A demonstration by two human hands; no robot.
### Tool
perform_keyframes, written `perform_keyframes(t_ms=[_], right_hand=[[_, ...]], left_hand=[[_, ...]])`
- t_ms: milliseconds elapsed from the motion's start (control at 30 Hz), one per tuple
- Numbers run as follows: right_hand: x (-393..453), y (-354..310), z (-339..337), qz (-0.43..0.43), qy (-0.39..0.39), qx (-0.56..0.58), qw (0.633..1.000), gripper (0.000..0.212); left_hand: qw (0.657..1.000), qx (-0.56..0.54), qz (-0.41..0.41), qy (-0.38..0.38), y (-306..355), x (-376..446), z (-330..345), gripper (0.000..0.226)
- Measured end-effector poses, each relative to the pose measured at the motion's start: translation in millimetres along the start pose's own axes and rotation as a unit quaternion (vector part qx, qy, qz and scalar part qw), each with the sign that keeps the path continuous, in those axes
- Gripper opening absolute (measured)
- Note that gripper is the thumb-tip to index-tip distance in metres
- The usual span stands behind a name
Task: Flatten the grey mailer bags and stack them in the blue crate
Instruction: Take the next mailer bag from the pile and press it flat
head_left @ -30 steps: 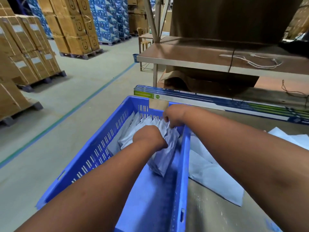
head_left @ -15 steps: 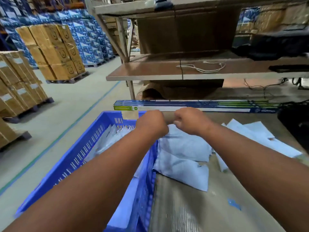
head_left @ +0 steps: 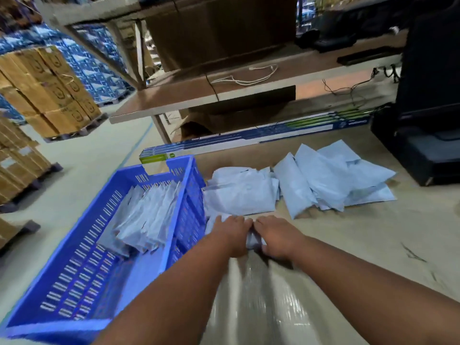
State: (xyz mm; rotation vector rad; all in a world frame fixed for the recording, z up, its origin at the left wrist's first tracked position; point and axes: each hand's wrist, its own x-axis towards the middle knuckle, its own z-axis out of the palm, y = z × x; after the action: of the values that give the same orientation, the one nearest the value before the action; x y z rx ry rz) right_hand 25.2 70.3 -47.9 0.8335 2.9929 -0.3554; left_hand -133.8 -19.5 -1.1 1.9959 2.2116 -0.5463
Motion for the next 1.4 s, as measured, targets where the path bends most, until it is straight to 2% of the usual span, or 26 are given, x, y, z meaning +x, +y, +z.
perform_keyframes(t_ms=[67,233,433,567,733,800,900,1000,1100,1200,1400], right_hand=[[-15,12,1,-0.022,0.009,0.009,1.000,0.054],[-72,49,5,-0.050,0.017,0.036,0.998,0.063],[-163,85,-2,-0.044,0.050,0.060,0.996,0.059],[-204,104,-2,-0.038,0.056,0.064,0.996,0.058],[-230,118,3,0.001,0.042,0.049,0.998,0.059],[-232,114,4,0.014,0.070,0.045,0.996,0.054],[-215,84,3,0.003,0.150,0.030,0.988,0.045],[-181,50,8,0.016,0.153,0.011,0.988,0.045],[-154,37,22,0.049,0.088,-0.009,0.995,0.052],[-147,34,36,0.061,0.039,-0.049,0.996,0.063],[-143,29,43,0.071,0.033,-0.082,0.994,0.064]], left_hand=[[1.000,-0.019,0.005,0.000,12,-1,8,0.059],[0.994,-0.038,0.068,0.075,46,-19,35,0.054],[0.962,-0.121,0.169,0.176,107,-39,59,0.062],[0.945,-0.143,0.209,0.208,142,-45,61,0.064],[0.928,-0.175,0.216,0.249,159,-57,59,0.063],[0.916,-0.180,0.201,0.296,157,-60,59,0.061],[0.915,-0.174,0.120,0.343,152,-56,65,0.053],[0.941,-0.182,0.057,0.278,148,-52,73,0.061],[0.958,-0.179,0.045,0.218,149,-53,85,0.066],[0.964,-0.179,0.019,0.194,150,-54,95,0.065],[0.968,-0.180,-0.016,0.176,154,-53,99,0.067]])
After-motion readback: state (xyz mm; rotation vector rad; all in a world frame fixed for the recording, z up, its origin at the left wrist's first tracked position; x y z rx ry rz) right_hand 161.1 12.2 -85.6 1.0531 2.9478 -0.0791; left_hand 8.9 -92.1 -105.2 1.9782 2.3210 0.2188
